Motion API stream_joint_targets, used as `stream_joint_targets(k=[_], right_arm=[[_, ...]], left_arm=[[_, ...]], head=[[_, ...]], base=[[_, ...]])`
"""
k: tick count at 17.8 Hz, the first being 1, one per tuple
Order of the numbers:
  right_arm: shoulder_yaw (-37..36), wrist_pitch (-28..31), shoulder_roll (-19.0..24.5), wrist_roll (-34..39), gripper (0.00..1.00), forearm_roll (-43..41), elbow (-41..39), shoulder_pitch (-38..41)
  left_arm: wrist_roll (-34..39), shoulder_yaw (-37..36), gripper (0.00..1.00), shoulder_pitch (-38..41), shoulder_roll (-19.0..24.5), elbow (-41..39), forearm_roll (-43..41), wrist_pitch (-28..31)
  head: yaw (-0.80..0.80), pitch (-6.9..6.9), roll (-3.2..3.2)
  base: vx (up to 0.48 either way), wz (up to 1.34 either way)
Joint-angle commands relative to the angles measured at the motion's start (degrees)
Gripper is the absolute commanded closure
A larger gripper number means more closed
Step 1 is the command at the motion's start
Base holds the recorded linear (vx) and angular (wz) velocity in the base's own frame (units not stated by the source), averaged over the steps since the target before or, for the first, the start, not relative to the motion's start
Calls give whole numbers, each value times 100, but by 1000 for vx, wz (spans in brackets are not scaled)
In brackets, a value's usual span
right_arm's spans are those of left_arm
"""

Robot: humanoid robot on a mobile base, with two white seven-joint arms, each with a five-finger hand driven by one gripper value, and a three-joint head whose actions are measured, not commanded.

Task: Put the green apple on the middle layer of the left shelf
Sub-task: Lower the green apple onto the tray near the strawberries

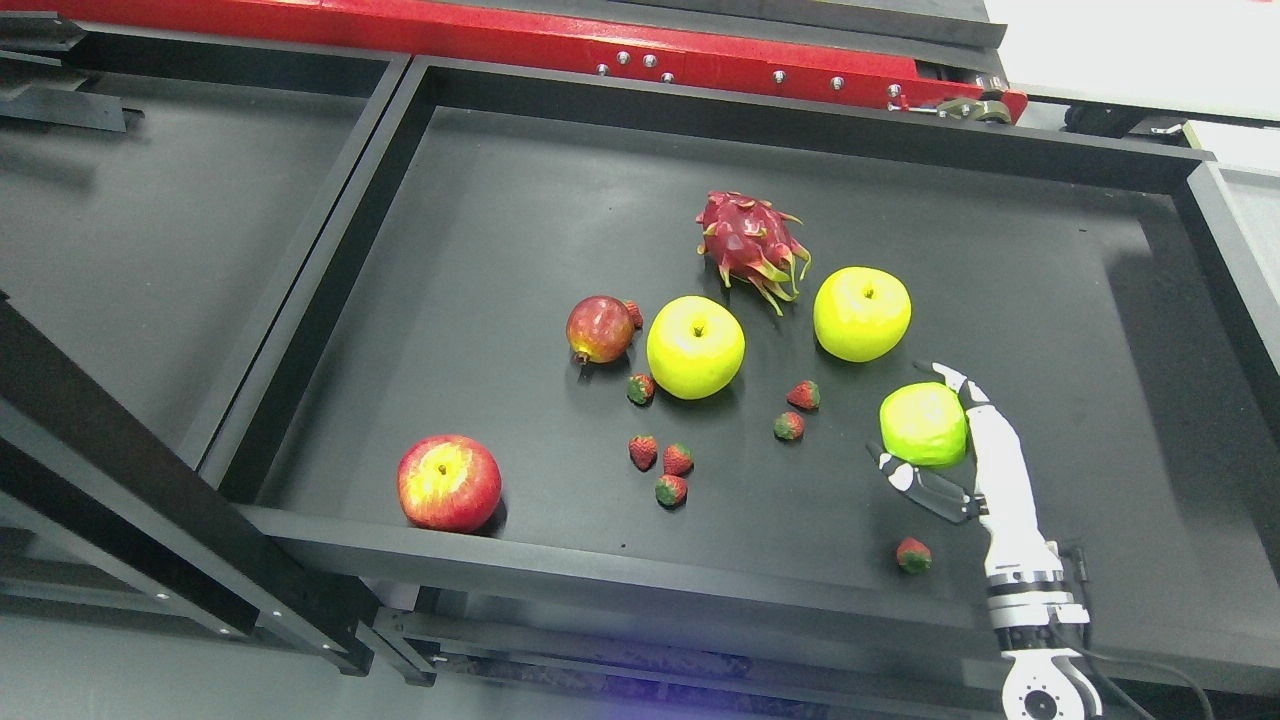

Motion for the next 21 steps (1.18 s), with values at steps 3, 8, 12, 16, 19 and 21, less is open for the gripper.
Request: stream_joint_targets(k=[3,8,12,16,19,21], right_arm=[[123,219,21,39,98,45,327,-241],[527,544,47,338,98,80,626,-364],[590,623,65,435,35,10,794,-373],[581,789,240,584,0,-8,794,-356],[511,835,275,523,0,-25,794,-347],[353,607,395,357,0,-226,794,-338]], left_arm=[[-1,0,0,-6,100,0,0,22],[-1,0,0,2,100,0,0,14],[-1,0,0,-6,100,0,0,22],[-1,0,0,-6,100,0,0,14],[-1,0,0,-6,100,0,0,22],[-1,0,0,2,100,0,0,22]], head=[[0,0,0],[0,0,0],[0,0,0],[0,0,0],[0,0,0],[0,0,0]], base=[[6,10],[0,0],[0,0],[0,0],[0,0],[0,0]])
